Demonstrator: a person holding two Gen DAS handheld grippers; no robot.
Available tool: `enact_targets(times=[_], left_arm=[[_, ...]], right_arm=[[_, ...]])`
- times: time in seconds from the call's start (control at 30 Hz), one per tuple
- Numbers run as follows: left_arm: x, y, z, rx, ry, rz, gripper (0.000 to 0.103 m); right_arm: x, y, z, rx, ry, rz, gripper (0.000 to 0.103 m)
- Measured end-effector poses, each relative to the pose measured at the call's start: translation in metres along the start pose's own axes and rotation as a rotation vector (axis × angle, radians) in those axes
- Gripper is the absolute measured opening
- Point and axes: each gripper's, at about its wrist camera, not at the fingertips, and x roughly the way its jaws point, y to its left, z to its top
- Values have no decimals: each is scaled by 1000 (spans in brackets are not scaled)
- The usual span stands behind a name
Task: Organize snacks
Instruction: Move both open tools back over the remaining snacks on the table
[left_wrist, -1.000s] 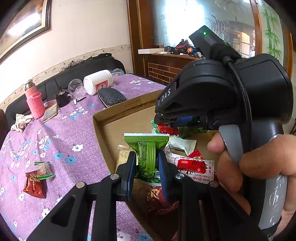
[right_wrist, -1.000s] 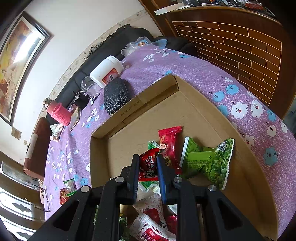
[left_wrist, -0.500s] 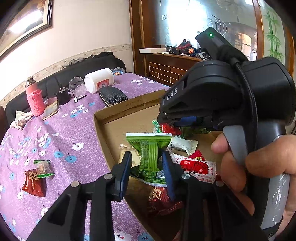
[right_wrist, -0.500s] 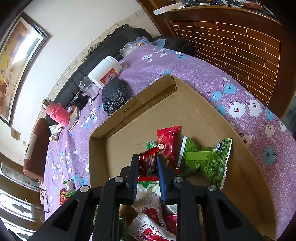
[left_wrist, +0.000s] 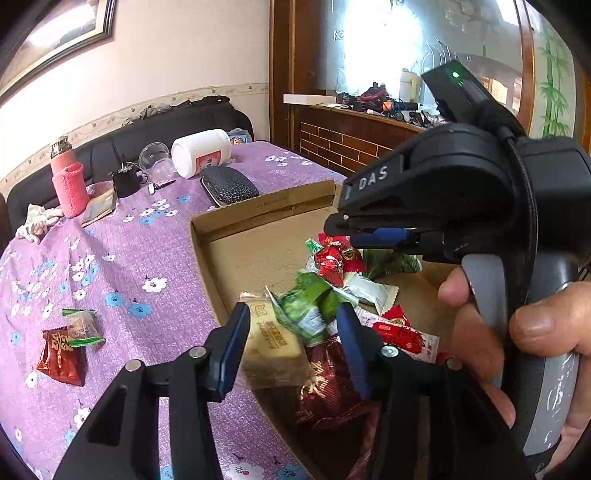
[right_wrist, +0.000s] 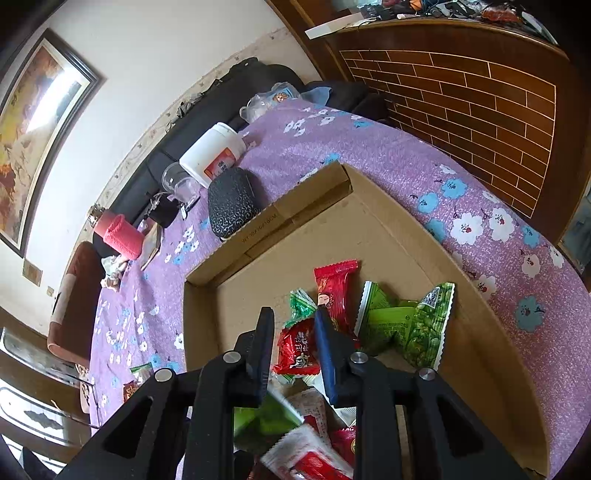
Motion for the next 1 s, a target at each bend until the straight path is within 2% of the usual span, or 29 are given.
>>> enact_targets(times=[0.57, 0.83, 1.0], left_arm=[[-15, 19, 10, -80, -51, 12, 54], [-26, 43, 21, -143, -10, 45, 54], [-42, 77, 19, -196, 36, 102, 54]], right_arm=[[-13, 12, -1, -33, -54, 58, 24], [-14, 27, -5, -83, -77, 86, 24], [-14, 41, -13, -130, -83, 106, 24]])
